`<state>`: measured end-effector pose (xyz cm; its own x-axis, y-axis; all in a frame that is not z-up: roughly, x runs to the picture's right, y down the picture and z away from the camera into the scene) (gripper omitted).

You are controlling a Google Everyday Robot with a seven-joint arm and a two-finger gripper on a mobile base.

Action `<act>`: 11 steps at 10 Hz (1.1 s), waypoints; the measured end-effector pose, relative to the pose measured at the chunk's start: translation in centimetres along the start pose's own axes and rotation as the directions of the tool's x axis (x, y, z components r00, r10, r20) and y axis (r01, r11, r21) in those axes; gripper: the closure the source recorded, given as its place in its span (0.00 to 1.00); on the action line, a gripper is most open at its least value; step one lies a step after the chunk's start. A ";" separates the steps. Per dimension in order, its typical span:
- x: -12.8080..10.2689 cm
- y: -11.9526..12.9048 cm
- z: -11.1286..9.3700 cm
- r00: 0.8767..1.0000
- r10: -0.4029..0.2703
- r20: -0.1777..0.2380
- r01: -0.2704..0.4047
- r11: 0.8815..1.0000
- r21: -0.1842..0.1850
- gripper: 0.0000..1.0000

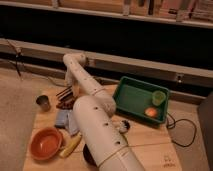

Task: Wipe red bowl with eraser

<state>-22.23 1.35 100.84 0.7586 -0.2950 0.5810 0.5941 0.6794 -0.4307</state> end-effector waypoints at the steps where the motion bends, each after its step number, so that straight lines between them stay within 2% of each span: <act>1: -0.1 0.0 0.0 1.000 0.000 0.001 0.000 1.000 0.000 0.50; 2: -0.1 0.0 0.0 1.000 0.000 0.001 0.000 1.000 0.000 0.62; 6: 0.0 0.0 0.0 1.000 0.000 0.001 0.000 1.000 0.001 0.98; 7: 0.0 0.1 -0.1 1.000 0.001 0.003 -0.001 1.000 -0.003 1.00; 8: -0.3 0.5 -0.6 1.000 -0.005 0.004 0.005 1.000 -0.029 1.00; 9: -1.0 0.7 -1.2 1.000 -0.015 -0.003 0.015 0.999 -0.041 1.00; 11: -2.0 2.2 -3.4 0.999 -0.011 -0.036 0.010 1.000 -0.021 1.00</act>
<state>-21.54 1.12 96.34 0.7613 -0.3263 0.5603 0.6071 0.6621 -0.4393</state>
